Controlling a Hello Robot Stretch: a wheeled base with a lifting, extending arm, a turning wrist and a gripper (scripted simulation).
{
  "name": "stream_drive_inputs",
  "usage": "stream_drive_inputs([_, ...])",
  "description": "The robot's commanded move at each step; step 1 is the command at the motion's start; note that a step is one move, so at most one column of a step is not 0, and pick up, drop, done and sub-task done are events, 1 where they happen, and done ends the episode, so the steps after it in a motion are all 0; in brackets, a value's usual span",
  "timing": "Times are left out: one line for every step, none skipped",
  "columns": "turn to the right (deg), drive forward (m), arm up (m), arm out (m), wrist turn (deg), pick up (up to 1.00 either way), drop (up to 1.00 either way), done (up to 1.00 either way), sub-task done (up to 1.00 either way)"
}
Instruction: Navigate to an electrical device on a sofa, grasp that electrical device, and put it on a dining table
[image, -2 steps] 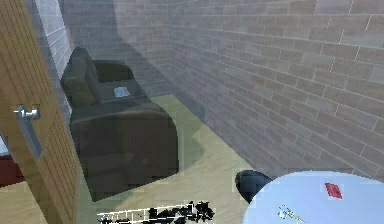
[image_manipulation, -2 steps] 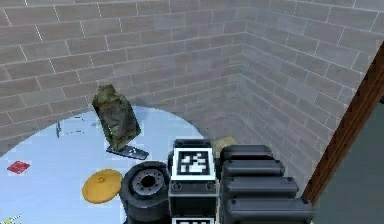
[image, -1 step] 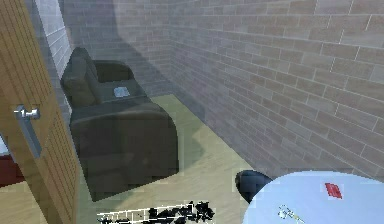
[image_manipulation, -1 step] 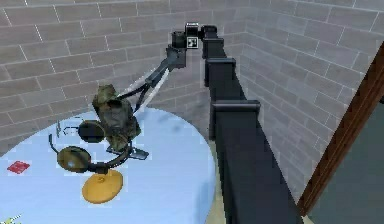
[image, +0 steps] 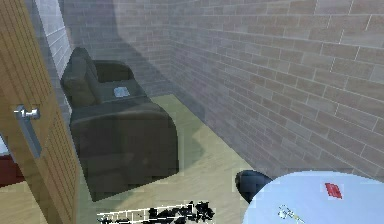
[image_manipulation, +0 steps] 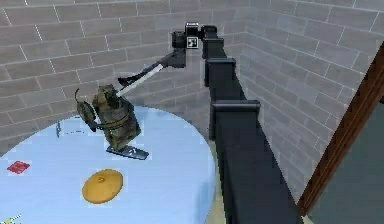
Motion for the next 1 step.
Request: stream_drive_inputs([0.0, 0.00, -0.08, 0.00, 0.0, 0.00, 0.00, 0.00, 0.00])
